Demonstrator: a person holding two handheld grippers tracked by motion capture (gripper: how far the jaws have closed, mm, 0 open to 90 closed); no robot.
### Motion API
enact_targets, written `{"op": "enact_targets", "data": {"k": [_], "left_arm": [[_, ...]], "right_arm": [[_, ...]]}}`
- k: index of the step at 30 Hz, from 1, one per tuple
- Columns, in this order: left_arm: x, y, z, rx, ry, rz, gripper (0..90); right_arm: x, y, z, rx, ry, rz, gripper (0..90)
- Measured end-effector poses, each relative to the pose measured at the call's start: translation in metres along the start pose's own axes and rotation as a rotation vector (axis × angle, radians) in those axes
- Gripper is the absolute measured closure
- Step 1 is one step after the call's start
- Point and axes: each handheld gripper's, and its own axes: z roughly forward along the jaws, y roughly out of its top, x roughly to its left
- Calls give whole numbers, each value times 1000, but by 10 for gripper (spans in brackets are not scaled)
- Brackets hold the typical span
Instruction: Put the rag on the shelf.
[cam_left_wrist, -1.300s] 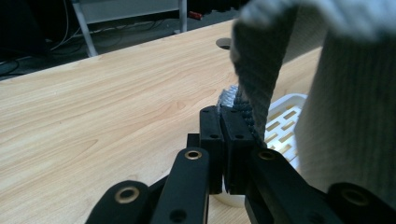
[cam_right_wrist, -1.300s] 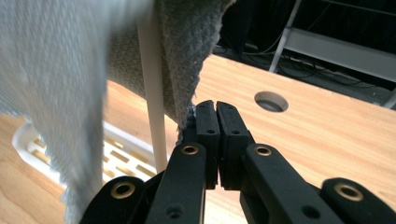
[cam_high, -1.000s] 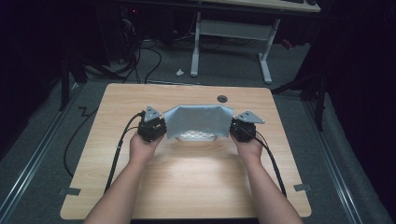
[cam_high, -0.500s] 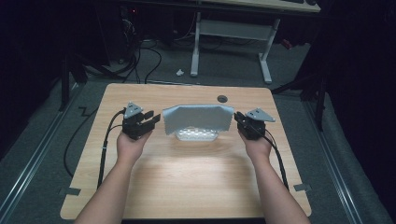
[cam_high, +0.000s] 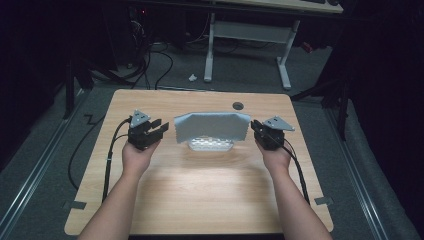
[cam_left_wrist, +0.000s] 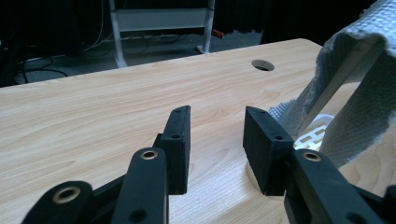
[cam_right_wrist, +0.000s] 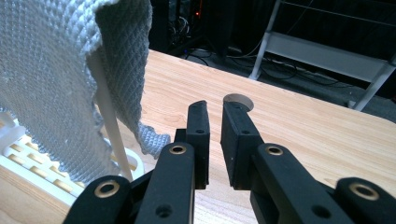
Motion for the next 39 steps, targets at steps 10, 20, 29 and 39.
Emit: {"op": "enact_targets", "data": {"k": [10, 20, 29, 39], "left_arm": [[-5, -1, -9, 21, -3, 16, 571], [-17, -9, -34, 30, 2, 44, 519], [-34, -38, -63, 20, -28, 25, 513], [-85, -88, -66, 123, -134, 45, 488]], "right_arm": [[0, -7, -10, -10, 6, -6, 761], [3, -17, -36, 3, 15, -40, 639], [18, -34, -66, -6, 16, -99, 542], [62, -63, -98, 54, 94, -135, 482]]}}
